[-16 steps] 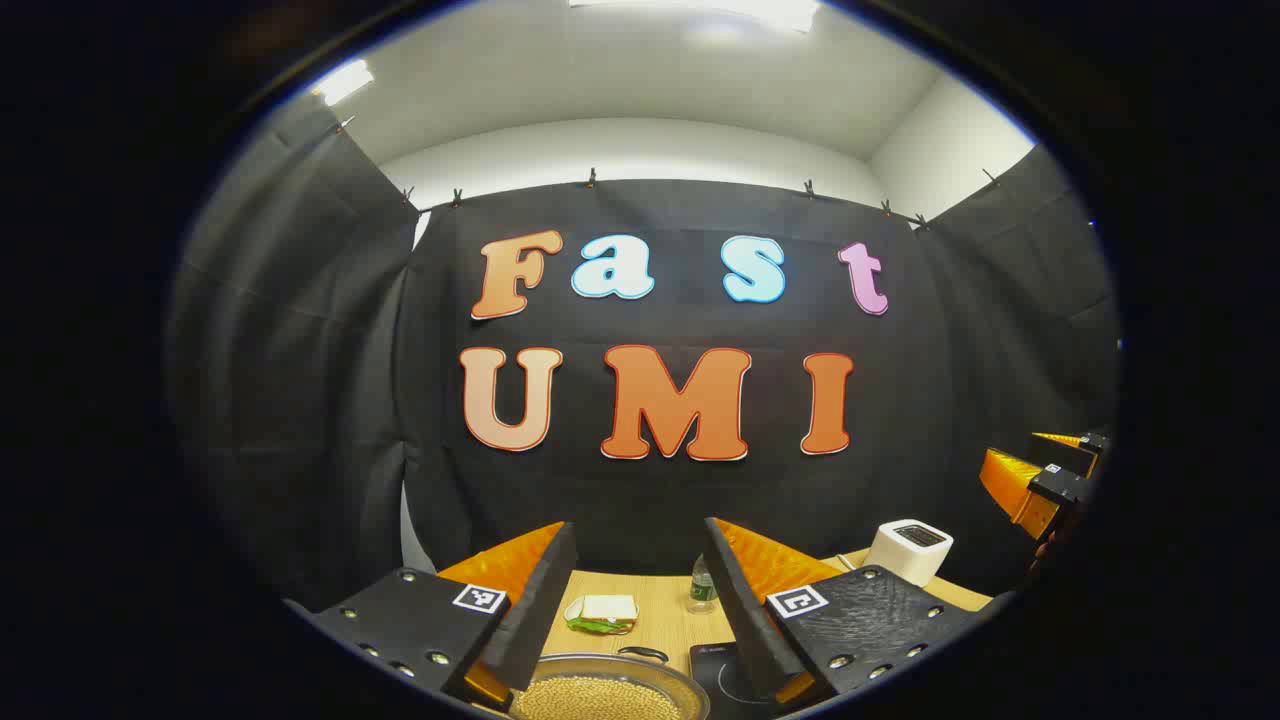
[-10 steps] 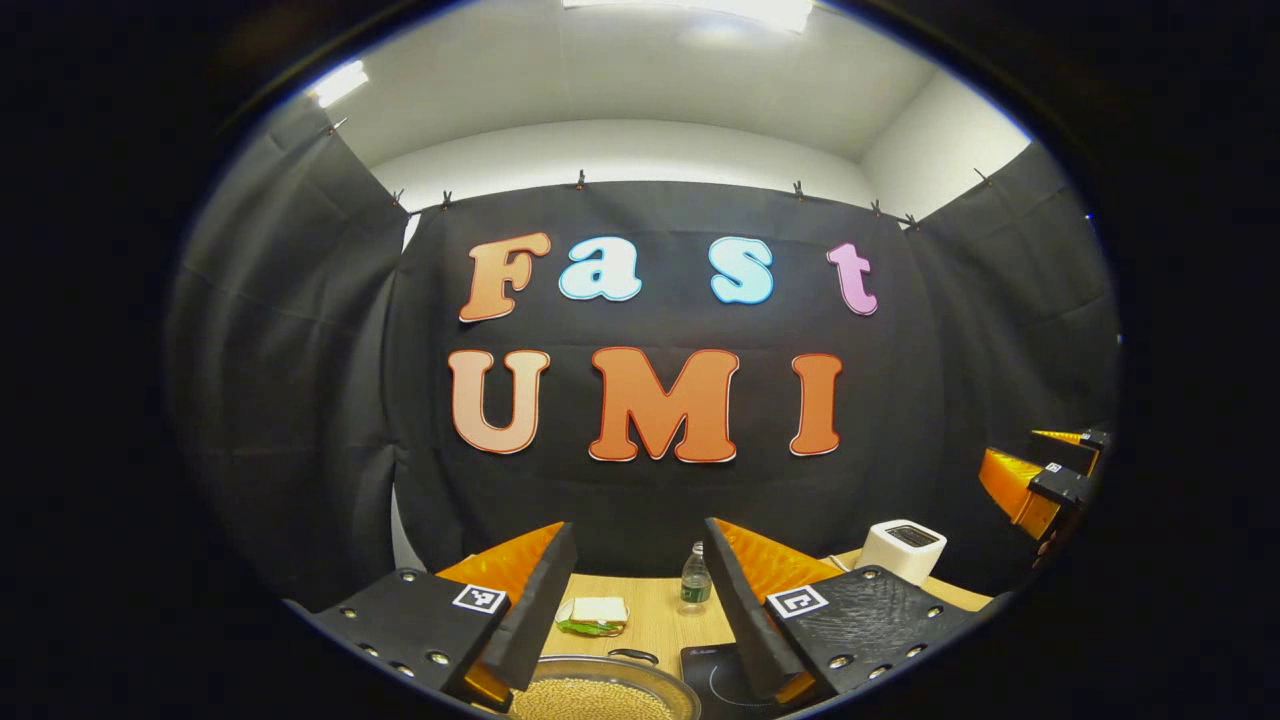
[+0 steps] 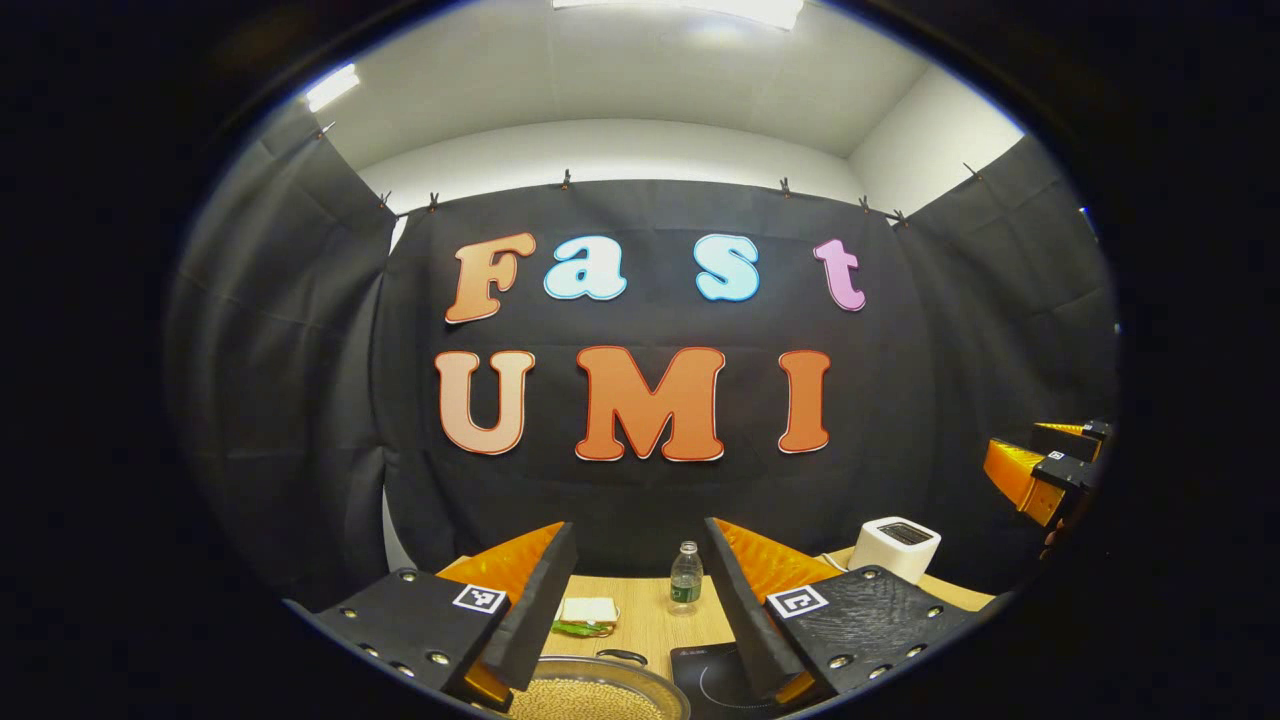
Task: First push the handle of the pot to place it horizontally, then grasp the pot with both hands and set it on the induction cooktop.
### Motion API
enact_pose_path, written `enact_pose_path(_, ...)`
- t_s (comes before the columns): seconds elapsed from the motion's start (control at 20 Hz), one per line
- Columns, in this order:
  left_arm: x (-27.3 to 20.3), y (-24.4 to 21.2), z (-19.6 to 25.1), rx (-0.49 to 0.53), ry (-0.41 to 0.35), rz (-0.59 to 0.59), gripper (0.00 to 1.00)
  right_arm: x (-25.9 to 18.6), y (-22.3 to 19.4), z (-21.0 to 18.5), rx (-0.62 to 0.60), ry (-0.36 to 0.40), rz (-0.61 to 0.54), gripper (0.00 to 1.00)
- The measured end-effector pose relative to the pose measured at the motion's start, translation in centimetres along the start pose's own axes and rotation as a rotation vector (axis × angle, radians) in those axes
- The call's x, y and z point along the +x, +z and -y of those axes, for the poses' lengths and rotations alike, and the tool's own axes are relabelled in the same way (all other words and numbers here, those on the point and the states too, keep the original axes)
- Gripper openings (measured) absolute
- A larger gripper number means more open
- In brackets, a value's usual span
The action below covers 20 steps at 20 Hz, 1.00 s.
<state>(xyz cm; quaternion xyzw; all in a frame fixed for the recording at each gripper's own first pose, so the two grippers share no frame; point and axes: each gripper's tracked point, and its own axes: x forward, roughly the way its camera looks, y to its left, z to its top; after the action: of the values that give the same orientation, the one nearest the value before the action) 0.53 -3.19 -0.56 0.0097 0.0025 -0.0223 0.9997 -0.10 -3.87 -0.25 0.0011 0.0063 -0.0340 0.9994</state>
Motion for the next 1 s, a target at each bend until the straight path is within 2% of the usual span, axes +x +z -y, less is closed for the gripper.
enact_pose_path(0.55, -0.1, -0.5, 0.9, 0.023, 0.008, -0.020, 0.77, 0.6, -0.2, 1.0, 0.007, -0.011, 0.005, 0.95)
enact_pose_path(0.8, -0.2, -1.2, 0.8, 0.029, 0.035, -0.059, 0.77, 1.1, -1.0, 0.9, -0.014, 0.015, 0.004, 0.95)
enact_pose_path(0.9, -0.3, -1.8, 1.3, 0.027, 0.036, -0.086, 0.82, 1.4, -1.5, 1.0, -0.010, 0.024, -0.003, 0.95)
enact_pose_path(0.95, -0.5, -2.2, 1.1, 0.025, 0.046, -0.098, 0.74, 1.5, -1.8, 1.2, -0.006, 0.030, -0.007, 0.95)
enact_pose_path(1.0, -0.5, -2.8, 1.3, 0.021, 0.045, -0.117, 0.60, 1.8, -2.1, 1.2, -0.001, 0.037, -0.009, 0.95)
